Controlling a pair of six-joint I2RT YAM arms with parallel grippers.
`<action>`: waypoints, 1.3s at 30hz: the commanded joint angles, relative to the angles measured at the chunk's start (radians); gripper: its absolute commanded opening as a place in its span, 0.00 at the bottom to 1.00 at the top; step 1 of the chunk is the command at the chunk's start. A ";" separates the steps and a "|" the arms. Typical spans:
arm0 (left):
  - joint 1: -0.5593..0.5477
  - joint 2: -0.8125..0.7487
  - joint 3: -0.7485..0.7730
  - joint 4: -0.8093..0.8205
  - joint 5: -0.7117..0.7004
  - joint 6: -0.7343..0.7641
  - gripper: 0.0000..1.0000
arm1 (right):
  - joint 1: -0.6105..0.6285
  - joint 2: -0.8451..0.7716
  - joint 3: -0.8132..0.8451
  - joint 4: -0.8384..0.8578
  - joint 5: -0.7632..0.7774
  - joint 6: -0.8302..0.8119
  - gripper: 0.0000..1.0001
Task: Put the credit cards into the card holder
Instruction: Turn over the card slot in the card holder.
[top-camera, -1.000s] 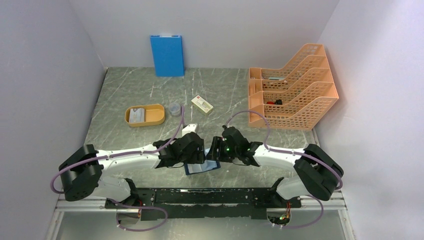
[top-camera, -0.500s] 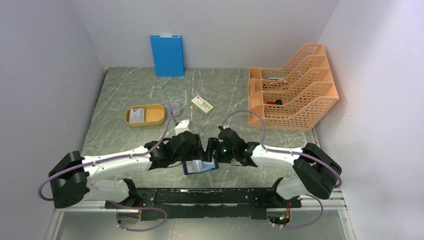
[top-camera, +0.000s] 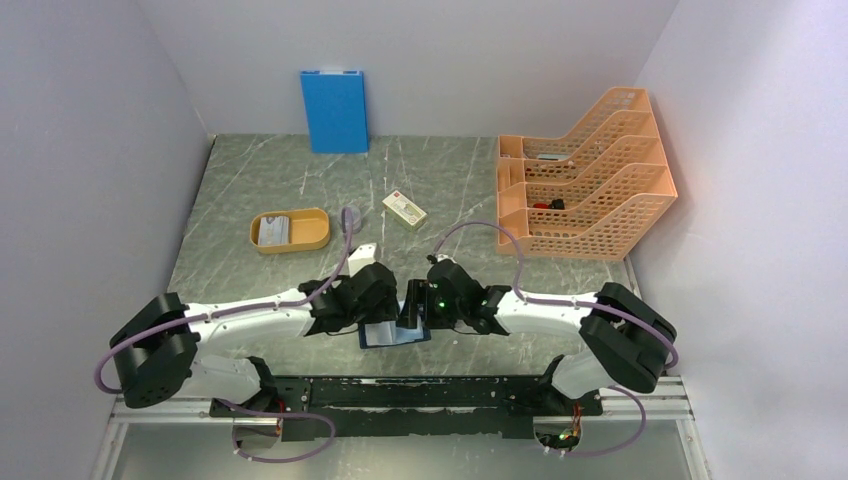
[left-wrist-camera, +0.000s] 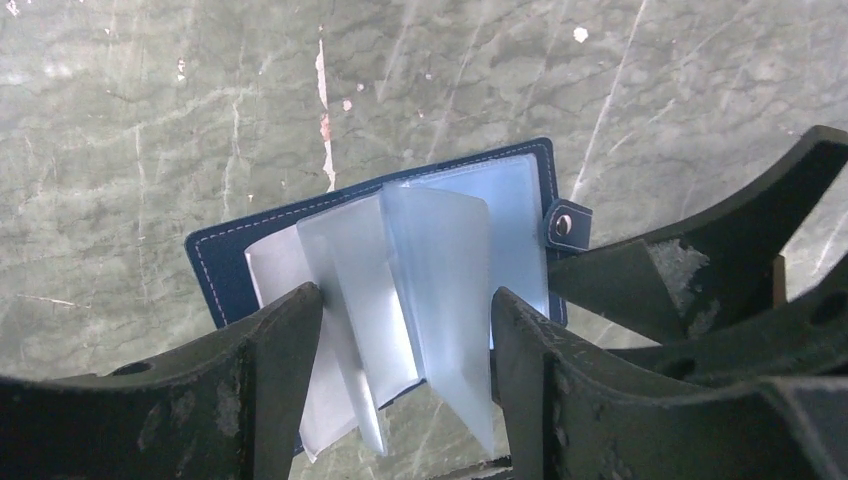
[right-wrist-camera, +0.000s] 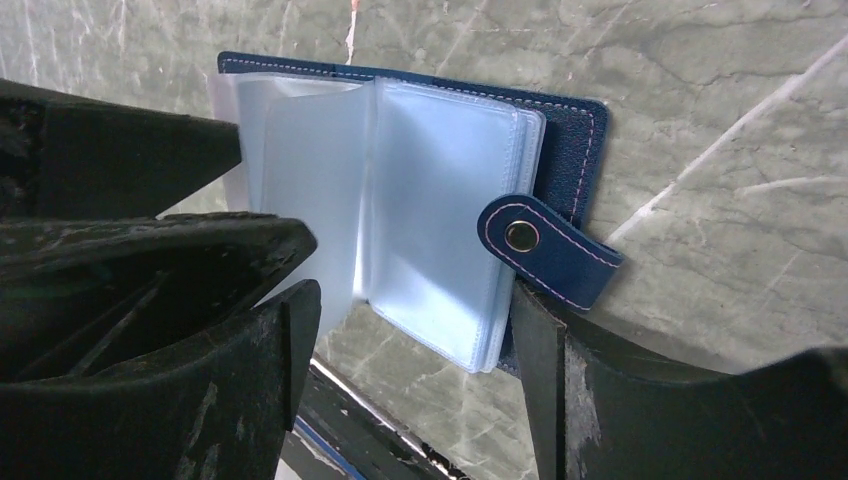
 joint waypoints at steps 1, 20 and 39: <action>0.013 0.033 -0.002 0.028 0.000 0.010 0.65 | 0.015 0.007 0.021 0.006 0.002 -0.006 0.74; 0.022 0.015 -0.075 -0.077 -0.093 0.023 0.15 | 0.032 -0.155 0.041 -0.127 0.100 -0.037 0.60; 0.025 -0.109 -0.075 -0.165 -0.106 0.020 0.53 | 0.054 0.122 0.066 0.022 0.024 0.020 0.26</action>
